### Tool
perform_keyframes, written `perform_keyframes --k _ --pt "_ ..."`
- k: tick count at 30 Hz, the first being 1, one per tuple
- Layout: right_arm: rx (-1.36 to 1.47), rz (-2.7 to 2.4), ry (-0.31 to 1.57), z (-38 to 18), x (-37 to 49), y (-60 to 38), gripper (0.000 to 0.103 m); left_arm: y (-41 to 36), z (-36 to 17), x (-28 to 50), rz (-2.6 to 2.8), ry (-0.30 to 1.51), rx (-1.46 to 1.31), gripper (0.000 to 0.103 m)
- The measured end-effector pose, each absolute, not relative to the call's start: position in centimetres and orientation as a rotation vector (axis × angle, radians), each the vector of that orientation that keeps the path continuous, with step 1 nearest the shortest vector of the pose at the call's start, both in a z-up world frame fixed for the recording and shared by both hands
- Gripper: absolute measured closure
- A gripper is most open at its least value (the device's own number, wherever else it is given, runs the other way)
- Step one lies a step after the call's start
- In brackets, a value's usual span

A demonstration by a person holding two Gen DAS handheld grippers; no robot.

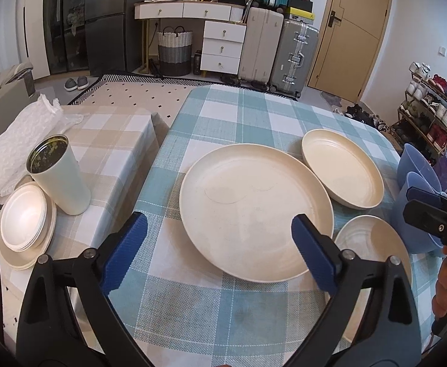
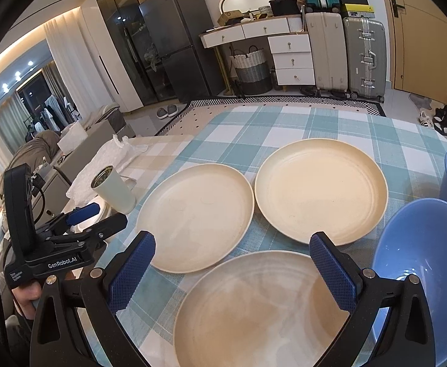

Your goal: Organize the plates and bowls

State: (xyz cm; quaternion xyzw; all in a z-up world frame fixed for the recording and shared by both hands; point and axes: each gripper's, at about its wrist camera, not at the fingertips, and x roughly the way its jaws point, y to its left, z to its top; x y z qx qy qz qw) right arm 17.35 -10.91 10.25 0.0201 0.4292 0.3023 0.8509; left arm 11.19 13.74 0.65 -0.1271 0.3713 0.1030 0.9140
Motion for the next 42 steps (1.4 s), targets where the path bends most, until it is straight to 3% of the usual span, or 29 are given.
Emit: perform_keyframes --k 19,26,34,37,42 --pt "0.045 0.653 1.029 6.9 20.7 -7.3 0.002 16.2 -3.0 15.3 0.226 0.858 -0.314 0.008" --pt "0.043 0.658 1.075 5.3 21.9 -6.3 0.015 16.7 -4.2 16.0 0.239 0.881 -0.321 0.008" --pt "0.059 0.666 1.128 3.4 22.9 -5.6 0.021 16.4 -5.1 16.4 0.236 0.903 -0.309 0.011" --pt "0.043 0.663 1.133 2.8 23.1 -5.2 0.023 16.6 -5.6 16.5 0.232 0.913 -0.321 0.016" --pt "0.018 0.651 1.146 2.0 23.4 -4.7 0.036 16.9 -6.6 16.7 0.246 0.949 -0.338 0.034"
